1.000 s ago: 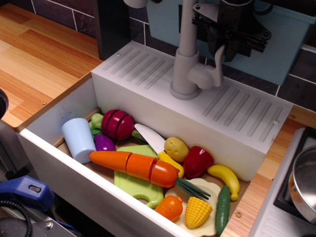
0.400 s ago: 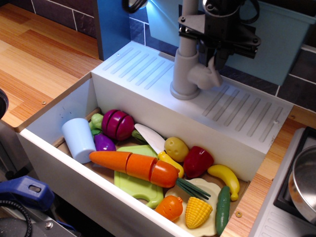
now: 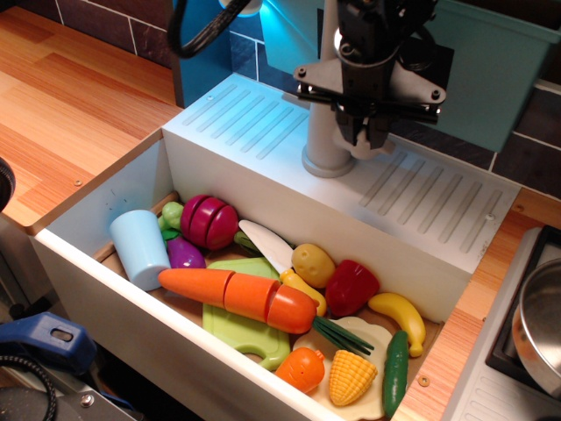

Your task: Turn lever vertical to front

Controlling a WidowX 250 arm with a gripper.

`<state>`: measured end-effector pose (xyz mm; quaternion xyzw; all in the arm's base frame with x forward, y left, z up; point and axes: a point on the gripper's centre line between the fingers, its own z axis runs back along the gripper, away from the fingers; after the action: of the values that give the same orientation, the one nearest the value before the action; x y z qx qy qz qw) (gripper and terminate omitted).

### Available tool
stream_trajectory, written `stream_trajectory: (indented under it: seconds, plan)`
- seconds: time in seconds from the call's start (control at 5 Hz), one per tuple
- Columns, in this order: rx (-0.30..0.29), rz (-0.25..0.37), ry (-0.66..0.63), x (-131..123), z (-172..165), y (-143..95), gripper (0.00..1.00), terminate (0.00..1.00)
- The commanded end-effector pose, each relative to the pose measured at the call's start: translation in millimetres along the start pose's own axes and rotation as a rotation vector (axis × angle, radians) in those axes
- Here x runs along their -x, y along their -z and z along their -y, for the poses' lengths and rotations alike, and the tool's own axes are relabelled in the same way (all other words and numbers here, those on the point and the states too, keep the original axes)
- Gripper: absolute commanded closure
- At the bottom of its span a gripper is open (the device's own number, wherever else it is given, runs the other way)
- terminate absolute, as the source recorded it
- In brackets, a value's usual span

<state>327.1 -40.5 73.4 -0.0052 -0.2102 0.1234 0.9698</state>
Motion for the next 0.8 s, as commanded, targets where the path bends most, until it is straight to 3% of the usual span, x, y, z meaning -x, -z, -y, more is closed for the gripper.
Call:
stream_trajectory:
  seconds: [0.0,0.6]
  plan:
    - [0.066,-0.028,-0.023,27,16,7,1.00,0.00]
    - [0.093,-0.006,-0.086,58,19,21,1.00,0.00]
